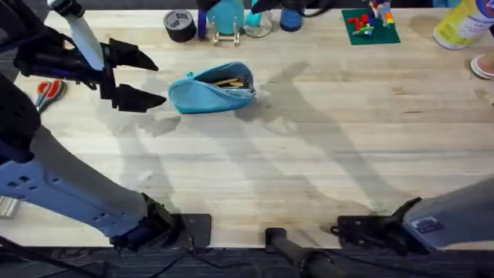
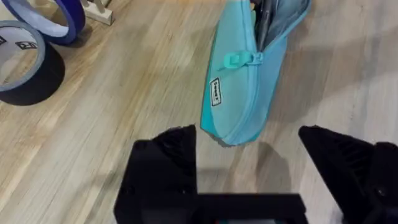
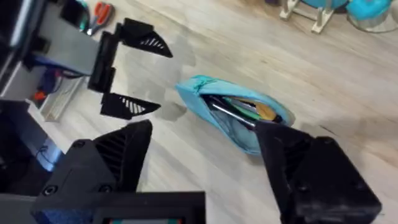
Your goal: Unzip the bag, pick up the pens from the table one at a time and place them inside, then zip the bag closed.
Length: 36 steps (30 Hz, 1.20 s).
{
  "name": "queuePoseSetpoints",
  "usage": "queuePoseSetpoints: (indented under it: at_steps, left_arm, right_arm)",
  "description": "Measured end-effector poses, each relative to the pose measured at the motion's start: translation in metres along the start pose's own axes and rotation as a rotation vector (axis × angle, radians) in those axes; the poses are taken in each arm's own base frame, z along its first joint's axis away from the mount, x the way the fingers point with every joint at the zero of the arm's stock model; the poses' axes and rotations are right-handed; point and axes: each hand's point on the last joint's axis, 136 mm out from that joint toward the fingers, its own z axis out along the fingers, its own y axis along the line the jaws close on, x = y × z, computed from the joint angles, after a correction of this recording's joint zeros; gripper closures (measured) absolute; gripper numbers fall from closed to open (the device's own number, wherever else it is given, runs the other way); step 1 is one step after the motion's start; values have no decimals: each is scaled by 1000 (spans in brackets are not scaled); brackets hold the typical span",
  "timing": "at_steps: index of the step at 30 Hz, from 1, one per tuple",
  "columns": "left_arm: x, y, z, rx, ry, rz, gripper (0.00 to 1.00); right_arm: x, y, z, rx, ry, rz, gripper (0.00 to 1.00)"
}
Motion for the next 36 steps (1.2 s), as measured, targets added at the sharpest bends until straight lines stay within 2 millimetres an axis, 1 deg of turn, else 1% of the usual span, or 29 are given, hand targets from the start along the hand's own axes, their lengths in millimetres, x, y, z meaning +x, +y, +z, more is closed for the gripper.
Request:
queuePoseSetpoints:
  at_steps: [4, 8, 13, 17, 19, 20, 21, 23, 26, 30, 34, 36]
  left_arm:
    - [0, 0, 0, 0, 0, 1, 6]
    - [0, 0, 0, 0, 0, 1, 6]
    - [0, 0, 0, 0, 0, 1, 6]
    - [0, 0, 0, 0, 0, 1, 5]
    - [0, 0, 0, 0, 0, 1, 5]
    - [0, 0, 0, 0, 0, 1, 5]
    - [0, 0, 0, 0, 0, 1, 4]
    - [0, 0, 0, 0, 0, 1, 6]
    - [0, 0, 0, 0, 0, 1, 6]
    - [0, 0, 0, 0, 0, 1, 6]
    - [0, 0, 0, 0, 0, 1, 6]
    - [0, 0, 0, 0, 0, 1, 6]
  right_arm:
    - [-2, 1, 20, 20, 63, 13, 6]
    - [-5, 12, 35, 7, 79, -6, 5]
    - [-6, 21, 41, -9, 77, -47, 5]
    - [-4, 21, 47, -8, 87, -55, 5]
    - [-3, 19, 54, -7, 94, -54, 5]
    - [-2, 18, 58, -6, 98, -53, 5]
    - [1, 17, 75, -6, 110, -43, 5]
    - [6, 17, 90, -6, 126, -32, 5]
    - [19, 17, 112, 1, 168, -1, 4]
    - [28, 16, 140, 4, 189, 40, 4]
    - [32, 15, 158, 3, 193, 64, 3]
    - [31, 16, 161, -1, 186, 66, 4]
